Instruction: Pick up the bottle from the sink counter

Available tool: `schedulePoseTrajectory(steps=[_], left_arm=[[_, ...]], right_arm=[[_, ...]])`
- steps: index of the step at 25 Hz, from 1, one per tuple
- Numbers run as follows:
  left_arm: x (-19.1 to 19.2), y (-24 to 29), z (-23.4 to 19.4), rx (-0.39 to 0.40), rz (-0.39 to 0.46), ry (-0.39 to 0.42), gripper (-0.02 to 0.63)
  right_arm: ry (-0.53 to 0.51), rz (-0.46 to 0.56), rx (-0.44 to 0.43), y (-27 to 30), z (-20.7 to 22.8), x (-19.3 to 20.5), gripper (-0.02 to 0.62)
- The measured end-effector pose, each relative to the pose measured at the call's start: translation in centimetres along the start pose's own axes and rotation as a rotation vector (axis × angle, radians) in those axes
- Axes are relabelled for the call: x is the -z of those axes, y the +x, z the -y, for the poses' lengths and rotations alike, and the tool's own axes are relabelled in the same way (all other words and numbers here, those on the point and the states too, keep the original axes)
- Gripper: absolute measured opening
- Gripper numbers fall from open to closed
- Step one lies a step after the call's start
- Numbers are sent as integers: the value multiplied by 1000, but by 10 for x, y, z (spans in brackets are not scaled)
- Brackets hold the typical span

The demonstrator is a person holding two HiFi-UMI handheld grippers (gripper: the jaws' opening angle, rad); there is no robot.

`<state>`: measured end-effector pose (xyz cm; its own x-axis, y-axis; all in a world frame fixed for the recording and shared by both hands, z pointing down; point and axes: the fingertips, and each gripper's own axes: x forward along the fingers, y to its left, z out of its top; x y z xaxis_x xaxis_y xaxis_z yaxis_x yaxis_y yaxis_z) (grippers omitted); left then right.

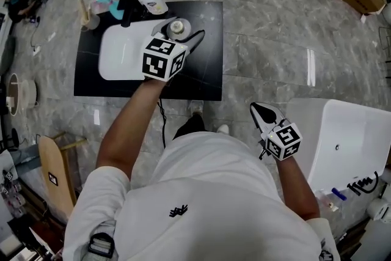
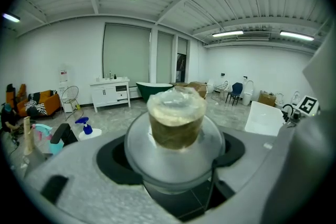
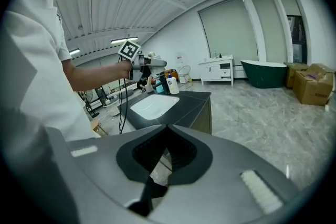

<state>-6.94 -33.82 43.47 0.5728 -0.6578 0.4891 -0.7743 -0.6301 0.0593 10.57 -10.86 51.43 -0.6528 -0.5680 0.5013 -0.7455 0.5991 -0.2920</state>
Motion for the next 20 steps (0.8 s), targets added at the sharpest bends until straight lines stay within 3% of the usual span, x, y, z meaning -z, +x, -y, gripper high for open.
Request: schedulePoseTrajectory(steps=[20], left_arm=[[32,-91,119,0,11,-52,347]], right_arm=[[-65,-7,-134,-50,-36,54,11]])
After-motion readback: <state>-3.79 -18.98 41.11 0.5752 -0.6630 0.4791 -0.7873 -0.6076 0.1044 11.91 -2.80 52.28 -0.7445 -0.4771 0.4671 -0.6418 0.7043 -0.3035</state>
